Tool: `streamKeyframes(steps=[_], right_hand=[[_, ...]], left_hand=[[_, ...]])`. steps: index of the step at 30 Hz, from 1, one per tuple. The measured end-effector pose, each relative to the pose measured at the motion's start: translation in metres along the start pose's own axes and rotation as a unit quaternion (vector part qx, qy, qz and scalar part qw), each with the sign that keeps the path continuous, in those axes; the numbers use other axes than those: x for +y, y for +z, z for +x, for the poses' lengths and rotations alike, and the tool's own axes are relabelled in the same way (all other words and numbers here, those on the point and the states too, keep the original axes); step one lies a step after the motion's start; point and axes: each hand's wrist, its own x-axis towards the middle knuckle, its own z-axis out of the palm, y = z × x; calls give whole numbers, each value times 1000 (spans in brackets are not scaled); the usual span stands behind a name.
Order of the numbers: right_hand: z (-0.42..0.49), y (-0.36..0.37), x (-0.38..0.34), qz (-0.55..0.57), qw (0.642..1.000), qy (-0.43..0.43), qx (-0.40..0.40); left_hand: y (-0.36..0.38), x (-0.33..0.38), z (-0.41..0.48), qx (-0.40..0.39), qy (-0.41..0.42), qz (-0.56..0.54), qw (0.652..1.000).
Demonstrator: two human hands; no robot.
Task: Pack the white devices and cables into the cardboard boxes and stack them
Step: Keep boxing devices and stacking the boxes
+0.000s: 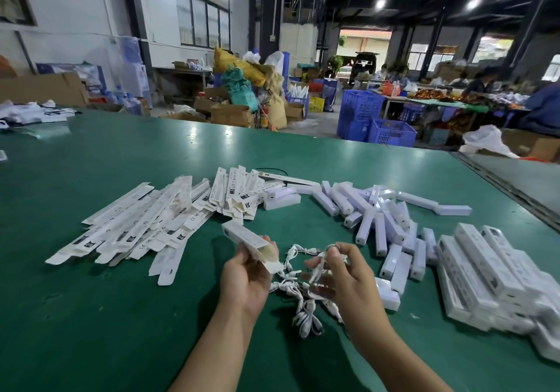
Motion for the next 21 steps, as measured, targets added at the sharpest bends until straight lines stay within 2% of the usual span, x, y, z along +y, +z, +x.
streamKeyframes(steps=[2,6,16,21], right_hand=[[-8,-3,1,74,997,27,-12],[-10,-9,4,97,994,39,-4],[-4,-17,17,80,996,42,-20],[-1,-8,22,116,986,118,-23]], left_hand=[[0,0,-2,-15,-20,-32,999],[-3,3,0,-35,-47,-64,996],[-9,1,8,-34,-35,-21,999],[-8,-3,15,-5,13,44,999]])
